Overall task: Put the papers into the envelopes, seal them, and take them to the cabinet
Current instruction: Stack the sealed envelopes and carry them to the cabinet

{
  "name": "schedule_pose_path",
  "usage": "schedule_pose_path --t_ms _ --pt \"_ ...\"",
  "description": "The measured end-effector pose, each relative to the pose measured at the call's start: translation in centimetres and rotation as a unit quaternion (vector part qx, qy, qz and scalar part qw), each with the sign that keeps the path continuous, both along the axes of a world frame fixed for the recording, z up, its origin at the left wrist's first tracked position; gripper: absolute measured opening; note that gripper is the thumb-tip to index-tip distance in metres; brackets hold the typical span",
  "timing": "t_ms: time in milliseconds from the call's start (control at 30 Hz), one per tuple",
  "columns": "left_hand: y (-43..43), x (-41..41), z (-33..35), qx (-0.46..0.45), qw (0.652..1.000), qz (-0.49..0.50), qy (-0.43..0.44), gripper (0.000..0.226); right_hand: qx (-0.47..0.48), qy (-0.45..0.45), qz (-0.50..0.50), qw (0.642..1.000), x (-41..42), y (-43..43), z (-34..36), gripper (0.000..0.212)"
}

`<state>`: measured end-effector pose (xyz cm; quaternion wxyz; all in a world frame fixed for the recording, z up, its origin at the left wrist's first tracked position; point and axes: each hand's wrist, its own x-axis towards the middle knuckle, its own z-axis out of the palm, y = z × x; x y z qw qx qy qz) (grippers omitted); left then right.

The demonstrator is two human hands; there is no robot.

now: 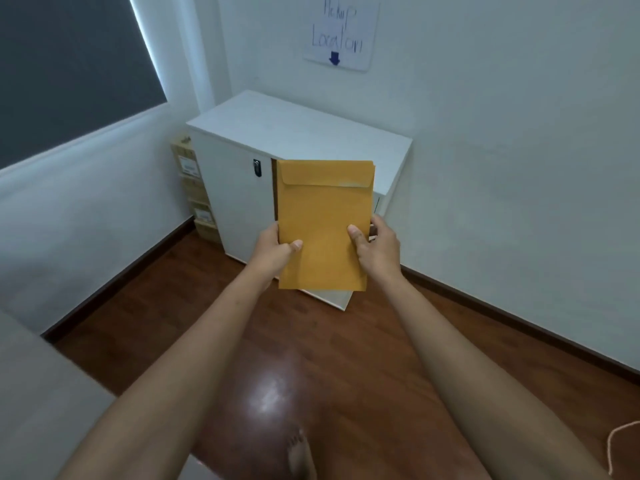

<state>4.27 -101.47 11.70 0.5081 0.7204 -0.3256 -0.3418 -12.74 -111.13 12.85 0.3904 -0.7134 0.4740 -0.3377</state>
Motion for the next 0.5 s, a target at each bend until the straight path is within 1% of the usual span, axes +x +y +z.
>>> schedule_pose_path --t_ms 133,300,500 --pt "-6.2 4.5 1.0 -0.002 1.000 -0.001 -0.025 0.046 -0.011 0.001 -0.006 1.000 4.3 -6.0 1.2 0.026" --pt "-12.8 8.9 1.6 -0.002 0.999 -0.002 -0.032 0.041 -0.020 0.016 -0.022 0.999 9.0 -13.3 0.7 0.029" --pt "-20.0 13.0 1.2 0.010 0.999 0.021 -0.039 0.040 0.000 -0.008 -0.017 1.000 13.4 -20.7 -0.1 0.027"
